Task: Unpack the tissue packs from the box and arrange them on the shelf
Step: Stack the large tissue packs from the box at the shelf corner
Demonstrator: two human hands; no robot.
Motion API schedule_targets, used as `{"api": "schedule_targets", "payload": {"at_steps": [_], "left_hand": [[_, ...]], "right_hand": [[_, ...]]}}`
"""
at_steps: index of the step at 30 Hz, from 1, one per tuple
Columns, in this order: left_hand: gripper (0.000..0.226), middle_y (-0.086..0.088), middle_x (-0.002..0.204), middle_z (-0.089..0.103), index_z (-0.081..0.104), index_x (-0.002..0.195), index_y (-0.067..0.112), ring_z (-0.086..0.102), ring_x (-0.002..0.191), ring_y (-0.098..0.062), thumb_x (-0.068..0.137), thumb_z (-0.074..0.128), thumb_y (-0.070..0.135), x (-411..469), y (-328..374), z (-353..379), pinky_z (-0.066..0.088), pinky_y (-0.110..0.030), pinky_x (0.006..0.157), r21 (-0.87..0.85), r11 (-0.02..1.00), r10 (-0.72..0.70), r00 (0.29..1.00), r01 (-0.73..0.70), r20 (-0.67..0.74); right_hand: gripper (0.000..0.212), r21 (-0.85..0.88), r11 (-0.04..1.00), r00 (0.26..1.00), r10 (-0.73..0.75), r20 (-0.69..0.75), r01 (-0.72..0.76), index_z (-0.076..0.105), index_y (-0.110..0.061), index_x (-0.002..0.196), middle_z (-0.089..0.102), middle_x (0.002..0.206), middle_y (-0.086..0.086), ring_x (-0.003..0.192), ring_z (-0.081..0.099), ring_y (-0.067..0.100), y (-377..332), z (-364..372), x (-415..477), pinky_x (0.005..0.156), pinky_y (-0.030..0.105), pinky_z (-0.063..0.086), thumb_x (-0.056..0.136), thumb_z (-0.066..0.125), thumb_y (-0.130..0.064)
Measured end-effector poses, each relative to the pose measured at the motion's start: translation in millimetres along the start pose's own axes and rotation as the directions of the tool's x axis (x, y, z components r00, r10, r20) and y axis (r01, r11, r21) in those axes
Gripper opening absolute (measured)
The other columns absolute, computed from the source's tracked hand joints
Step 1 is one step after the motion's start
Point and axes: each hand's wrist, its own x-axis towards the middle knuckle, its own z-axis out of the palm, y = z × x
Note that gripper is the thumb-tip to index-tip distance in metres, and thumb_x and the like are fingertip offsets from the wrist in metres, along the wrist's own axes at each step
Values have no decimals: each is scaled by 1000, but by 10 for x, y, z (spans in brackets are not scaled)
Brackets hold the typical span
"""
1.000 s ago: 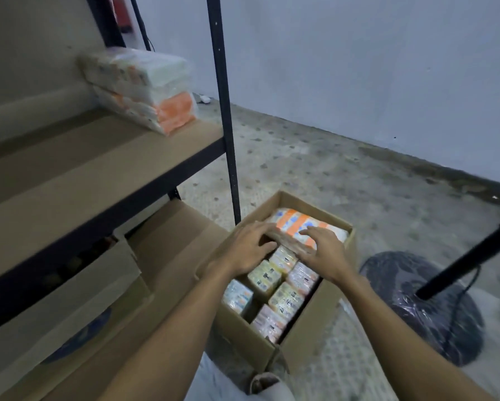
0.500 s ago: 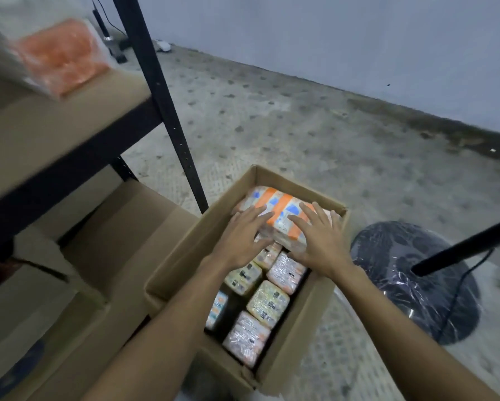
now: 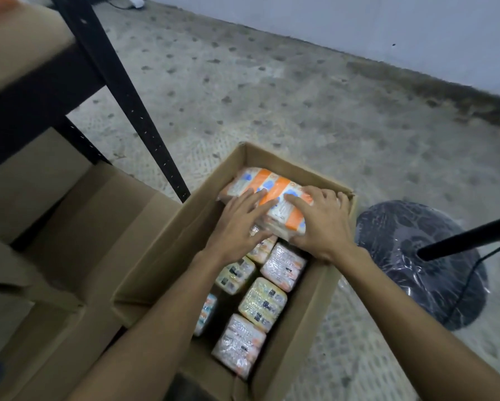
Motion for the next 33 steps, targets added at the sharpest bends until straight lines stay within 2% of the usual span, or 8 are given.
{"api": "schedule_targets", "payload": {"at_steps": [3,11,14,18,21,25,30,33], "left_hand": [[71,12,158,24,31,148,37,7,149,-11,86,58,58,27,-5,-17,10,-45,120,42,999,7,999,-6,-36],[74,9,152,35,35,145,33,17,147,-13,82,55,66,102,-25,-258,6,-45,121,50,996,77,995,-74,-69],[72,9,147,41,41,142,29,28,142,-13,82,54,67,37,10,-376,13,-41,119,34,993,114,987,-111,-110],[69,7,138,47,45,138,27,39,129,-13,82,52,67,-42,150,-568,25,-36,109,70,989,141,970,-129,-198],[68,4,135,49,47,136,24,40,127,-15,82,51,67,-105,283,-748,25,-34,107,104,983,174,953,-152,-249],[65,2,134,50,45,135,25,43,124,-17,83,51,64,-217,480,-1057,27,-38,104,139,975,209,931,-174,-298],[63,2,132,53,51,133,23,44,124,-16,83,52,62,-435,764,-1554,27,-36,102,193,958,273,887,-214,-372],[63,2,132,53,49,132,24,45,124,-16,84,50,64,-585,943,-1852,26,-35,102,246,943,313,854,-226,-416]], "right_hand": [[84,65,998,998,-5,59,1,41,-44,137,41,140,0,117,40,28,42,-135,106,100,44,30,60,70,-61],[85,418,907,981,-40,191,-45,53,-50,125,49,122,-12,119,42,18,114,-443,238,102,39,37,43,70,-64],[77,521,853,973,-104,204,-18,58,-46,122,52,121,-8,114,45,15,97,-565,209,96,30,36,48,77,-54],[67,616,788,975,-148,165,15,61,-45,119,54,125,-11,114,50,11,59,-771,125,100,37,41,55,82,-46],[68,634,773,978,-152,144,27,59,-45,120,51,128,-14,114,50,10,-12,-987,7,102,39,41,55,77,-51],[71,609,790,977,-179,115,73,54,-43,128,43,131,-13,117,46,9,-130,-1368,-186,101,28,37,60,73,-51],[82,515,848,970,-215,114,127,35,-55,137,29,143,-13,131,32,13,-316,-1801,-473,111,50,26,59,50,-77],[85,439,878,967,-246,73,190,27,-55,141,23,149,-10,135,25,15,-462,-2127,-661,113,52,21,61,40,-81]]}}
